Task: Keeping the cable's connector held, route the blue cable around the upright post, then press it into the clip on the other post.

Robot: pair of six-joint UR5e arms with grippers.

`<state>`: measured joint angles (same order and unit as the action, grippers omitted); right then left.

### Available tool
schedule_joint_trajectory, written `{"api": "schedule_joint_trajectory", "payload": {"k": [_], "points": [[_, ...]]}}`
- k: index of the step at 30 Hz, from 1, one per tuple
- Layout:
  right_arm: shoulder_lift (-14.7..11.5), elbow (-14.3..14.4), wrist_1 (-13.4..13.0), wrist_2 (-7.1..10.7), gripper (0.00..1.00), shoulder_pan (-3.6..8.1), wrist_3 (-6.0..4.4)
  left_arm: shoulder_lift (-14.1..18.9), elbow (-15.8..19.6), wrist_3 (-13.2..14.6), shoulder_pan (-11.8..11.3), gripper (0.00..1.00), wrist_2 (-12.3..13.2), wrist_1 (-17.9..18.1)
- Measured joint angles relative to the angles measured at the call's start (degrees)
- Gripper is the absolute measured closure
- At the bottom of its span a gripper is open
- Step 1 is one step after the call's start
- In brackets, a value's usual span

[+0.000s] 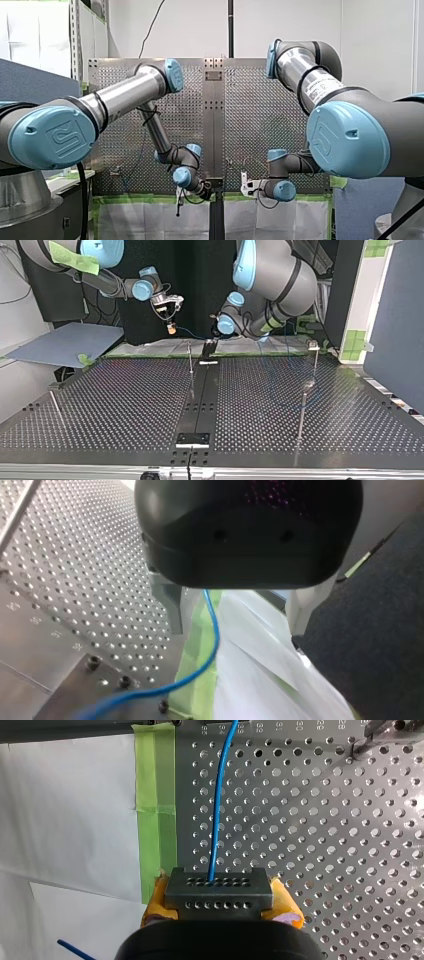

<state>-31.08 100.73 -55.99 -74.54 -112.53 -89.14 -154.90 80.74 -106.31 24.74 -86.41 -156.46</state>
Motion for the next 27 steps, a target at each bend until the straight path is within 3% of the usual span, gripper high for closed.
{"api": "schedule_joint_trajectory", "payload": {"k": [11, 21, 23, 27], "points": [[0.0, 0.0, 0.2, 0.00, 1.00, -0.04, 0.09, -2.1, -5.7, -2.1, 0.5, 0.02, -0.2, -1.1], [0.0, 0.0, 0.2, 0.00, 1.00, -0.04, 0.09, -2.1, -6.4, -1.6, 0.3, 0.02, -0.4, -0.9], [0.0, 0.0, 0.3, 0.00, 1.00, -0.04, 0.09, -2.1, -6.4, -0.8, 0.4, 0.23, -0.8, -1.3], [0.0, 0.0, 0.4, 0.01, 1.00, -0.04, 0.09, -2.1, -6.4, 1.0, 0.3, 0.25, -2.4, -2.6]]}}
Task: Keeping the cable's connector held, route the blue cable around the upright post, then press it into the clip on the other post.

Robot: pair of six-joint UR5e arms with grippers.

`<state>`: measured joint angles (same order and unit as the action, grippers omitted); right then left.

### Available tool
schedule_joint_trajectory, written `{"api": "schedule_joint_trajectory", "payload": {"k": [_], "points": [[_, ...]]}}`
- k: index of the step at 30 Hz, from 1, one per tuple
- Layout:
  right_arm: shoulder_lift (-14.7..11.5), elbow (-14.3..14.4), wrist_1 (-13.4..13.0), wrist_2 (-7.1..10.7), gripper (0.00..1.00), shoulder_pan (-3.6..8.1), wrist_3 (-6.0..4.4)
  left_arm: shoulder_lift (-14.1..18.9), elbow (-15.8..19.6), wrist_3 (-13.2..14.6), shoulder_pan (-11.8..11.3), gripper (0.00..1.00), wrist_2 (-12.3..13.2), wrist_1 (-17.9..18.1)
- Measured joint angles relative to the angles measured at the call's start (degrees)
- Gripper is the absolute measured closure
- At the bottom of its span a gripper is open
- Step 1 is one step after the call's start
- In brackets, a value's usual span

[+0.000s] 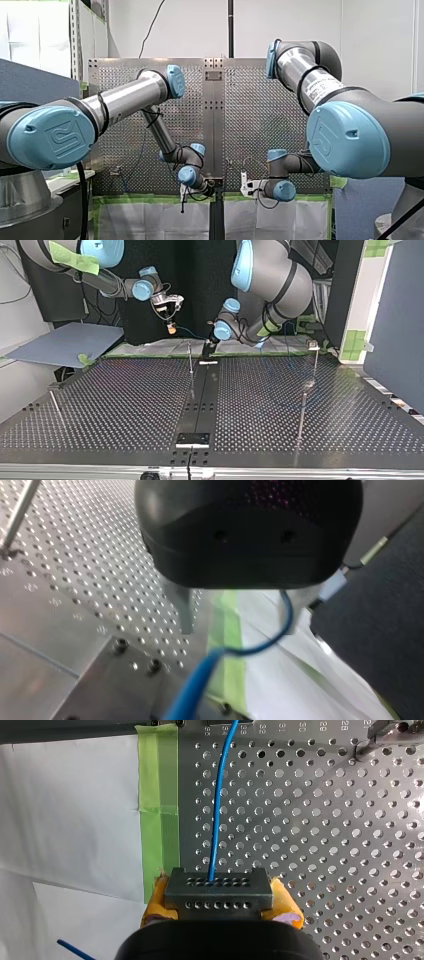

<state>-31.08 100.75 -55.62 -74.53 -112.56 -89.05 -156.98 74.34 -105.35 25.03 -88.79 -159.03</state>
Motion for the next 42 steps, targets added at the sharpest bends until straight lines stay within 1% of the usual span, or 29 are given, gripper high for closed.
{"api": "schedule_joint_trajectory", "payload": {"k": [2, 3, 5, 6, 7, 8, 9, 11, 14, 20, 27, 31, 35, 38, 42], "points": [[0.0, 0.0, 0.0, 0.00, 1.00, 0.00, 0.00, 0.0, 0.0, 1.0, 0.0, 0.38, -1.0, -0.9], [0.0, 0.0, 0.0, 0.00, 1.00, 0.00, 0.00, 0.0, 0.0, 1.4, 0.1, 0.38, -1.4, -1.3], [0.0, 0.0, 0.0, -0.01, 1.00, 0.01, 0.00, 0.0, 0.0, 2.5, 0.2, 0.57, -2.5, -2.2], [0.0, 0.0, 0.0, -0.01, 1.00, 0.01, 0.00, 0.0, 0.0, 3.0, 0.2, 0.57, -3.0, -2.5], [0.0, 0.0, 0.0, 0.00, 1.00, 0.01, 0.00, 0.0, 0.0, 3.5, 0.2, 0.66, -3.5, -2.7], [0.0, 0.0, 0.0, -0.01, 1.00, 0.01, 0.00, 0.0, 0.0, 4.0, 0.2, 0.84, -4.1, -2.8], [0.0, 0.0, -0.1, 0.00, 1.00, 0.00, -0.01, 0.1, 0.0, 4.3, 0.2, 0.84, -4.6, -2.9], [0.0, 0.0, -0.1, -0.01, 1.00, 0.01, -0.02, 0.0, 0.0, 4.7, 0.2, 0.98, -5.3, -2.9], [0.0, 0.0, -0.1, -0.01, 1.00, 0.01, -0.04, 0.1, 0.0, 5.0, 0.2, 0.98, -5.3, -2.9], [0.0, 0.0, 0.0, 0.00, 1.00, 0.00, -0.01, 0.1, 0.0, 4.8, 0.3, 0.98, -3.9, -2.9], [0.0, 0.0, 0.0, -0.01, 1.00, 0.01, 0.00, 0.0, 0.0, 5.0, 0.1, 0.98, -3.8, -3.5], [0.0, 0.0, 0.1, -0.01, 1.00, 0.08, 0.00, 0.1, 0.0, 5.6, 0.0, 0.98, -4.6, -5.2], [0.0, 0.0, 0.3, -0.11, 1.00, 0.29, 0.00, 0.1, 0.0, 6.8, 0.0, 0.98, -6.1, -6.9], [0.0, 0.0, 0.3, -0.16, 1.00, 0.35, 0.00, 0.1, 0.2, 7.3, 0.0, 0.98, -7.0, -7.1], [0.0, 0.0, 0.3, -0.18, 1.00, 0.43, 0.00, 0.4, 1.0, 7.6, 0.0, 0.98, -7.4, -6.7]]}}
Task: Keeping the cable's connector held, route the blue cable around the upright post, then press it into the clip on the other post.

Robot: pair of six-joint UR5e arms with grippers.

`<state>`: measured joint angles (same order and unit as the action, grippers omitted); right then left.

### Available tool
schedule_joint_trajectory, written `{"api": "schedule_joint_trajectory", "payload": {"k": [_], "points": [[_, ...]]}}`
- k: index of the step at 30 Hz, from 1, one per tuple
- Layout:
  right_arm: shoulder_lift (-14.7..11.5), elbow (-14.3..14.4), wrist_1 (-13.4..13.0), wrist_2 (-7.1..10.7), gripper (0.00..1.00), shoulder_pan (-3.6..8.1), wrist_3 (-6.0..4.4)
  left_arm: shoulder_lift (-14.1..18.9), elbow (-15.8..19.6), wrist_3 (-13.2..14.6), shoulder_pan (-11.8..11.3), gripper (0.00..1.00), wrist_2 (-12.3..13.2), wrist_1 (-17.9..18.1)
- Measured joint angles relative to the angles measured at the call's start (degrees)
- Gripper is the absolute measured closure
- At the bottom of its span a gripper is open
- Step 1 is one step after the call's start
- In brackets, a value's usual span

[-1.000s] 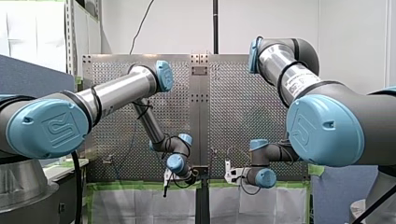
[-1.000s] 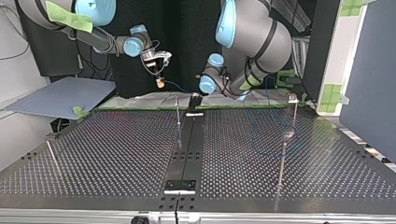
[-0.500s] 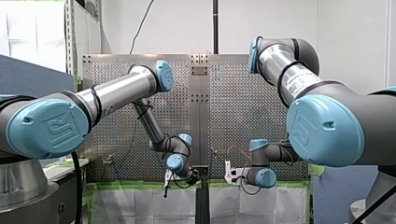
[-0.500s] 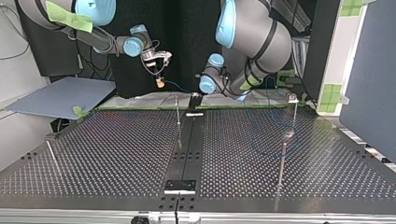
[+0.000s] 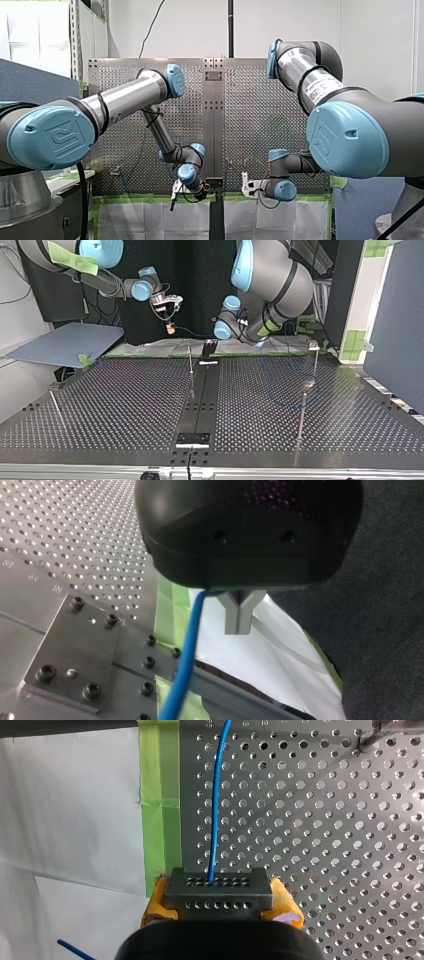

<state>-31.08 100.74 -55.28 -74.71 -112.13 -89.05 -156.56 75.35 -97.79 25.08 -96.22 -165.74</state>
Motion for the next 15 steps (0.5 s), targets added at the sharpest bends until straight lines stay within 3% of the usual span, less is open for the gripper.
{"api": "schedule_joint_trajectory", "payload": {"k": [15], "points": [[0.0, 0.0, 0.2, 0.00, 1.00, -0.04, 0.00, 2.0, 6.6, 1.1, 0.9, 0.98, -1.5, 6.2]]}}
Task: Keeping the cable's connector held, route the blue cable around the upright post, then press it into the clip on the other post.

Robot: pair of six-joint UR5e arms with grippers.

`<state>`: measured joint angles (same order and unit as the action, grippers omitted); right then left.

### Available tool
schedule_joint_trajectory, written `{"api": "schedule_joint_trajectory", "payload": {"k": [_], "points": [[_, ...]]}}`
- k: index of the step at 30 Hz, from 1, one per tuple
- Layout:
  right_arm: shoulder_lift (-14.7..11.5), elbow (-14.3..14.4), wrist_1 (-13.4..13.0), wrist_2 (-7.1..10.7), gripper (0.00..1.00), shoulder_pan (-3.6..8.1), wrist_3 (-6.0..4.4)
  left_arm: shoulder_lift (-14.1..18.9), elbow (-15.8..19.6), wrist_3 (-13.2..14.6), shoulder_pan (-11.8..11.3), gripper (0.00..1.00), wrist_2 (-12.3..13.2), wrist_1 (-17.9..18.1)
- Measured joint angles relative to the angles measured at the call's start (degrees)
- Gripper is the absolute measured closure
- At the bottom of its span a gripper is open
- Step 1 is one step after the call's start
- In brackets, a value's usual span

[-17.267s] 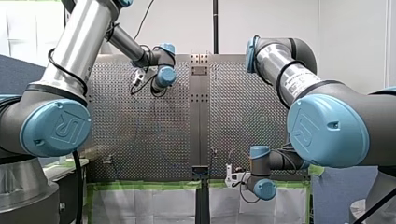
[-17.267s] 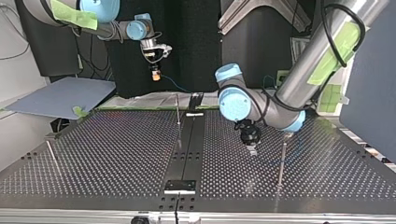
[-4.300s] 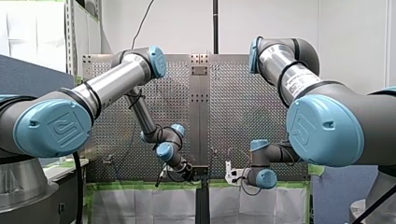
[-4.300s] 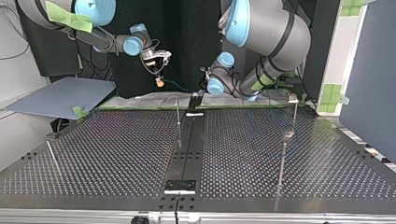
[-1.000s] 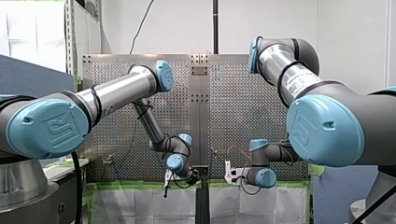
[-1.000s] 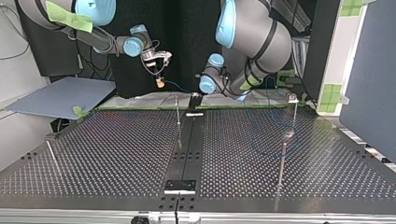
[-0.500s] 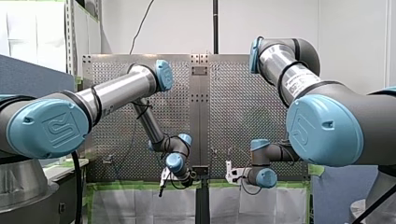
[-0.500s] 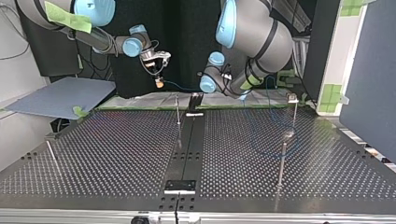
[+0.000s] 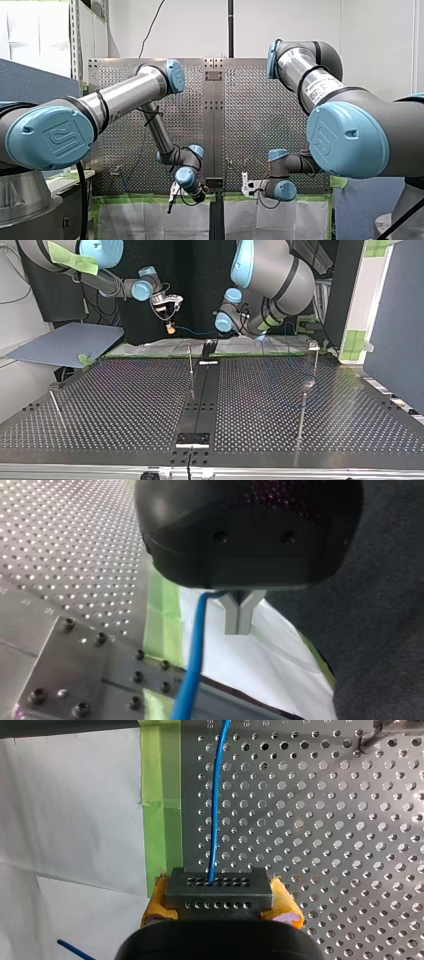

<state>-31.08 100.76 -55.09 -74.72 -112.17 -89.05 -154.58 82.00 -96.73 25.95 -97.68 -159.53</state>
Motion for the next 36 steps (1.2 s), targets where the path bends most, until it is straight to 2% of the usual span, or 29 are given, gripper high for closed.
{"api": "schedule_joint_trajectory", "payload": {"k": [11, 18, 23, 30, 36], "points": [[0.0, 0.0, 0.1, -0.01, 1.00, 0.14, 0.00, 2.5, 4.8, 0.2, 0.8, 0.98, -1.2, 5.0], [0.0, 0.0, 0.1, 0.28, 1.00, 0.47, 0.00, 4.0, 6.2, 0.7, 3.8, 0.98, -3.0, 5.9], [0.0, 0.0, -0.4, 2.03, 1.00, 1.43, -0.55, 5.0, 6.3, 0.7, 6.1, 0.98, -4.8, 6.4], [0.0, -0.1, -1.3, 5.53, 1.00, 3.09, -1.68, 6.4, 6.3, 0.6, 7.3, 0.98, -6.2, 6.4], [0.0, -0.1, -1.6, 8.06, 1.00, 4.24, -1.92, 6.6, 6.3, 0.5, 7.6, 0.98, -6.4, 6.5]]}}
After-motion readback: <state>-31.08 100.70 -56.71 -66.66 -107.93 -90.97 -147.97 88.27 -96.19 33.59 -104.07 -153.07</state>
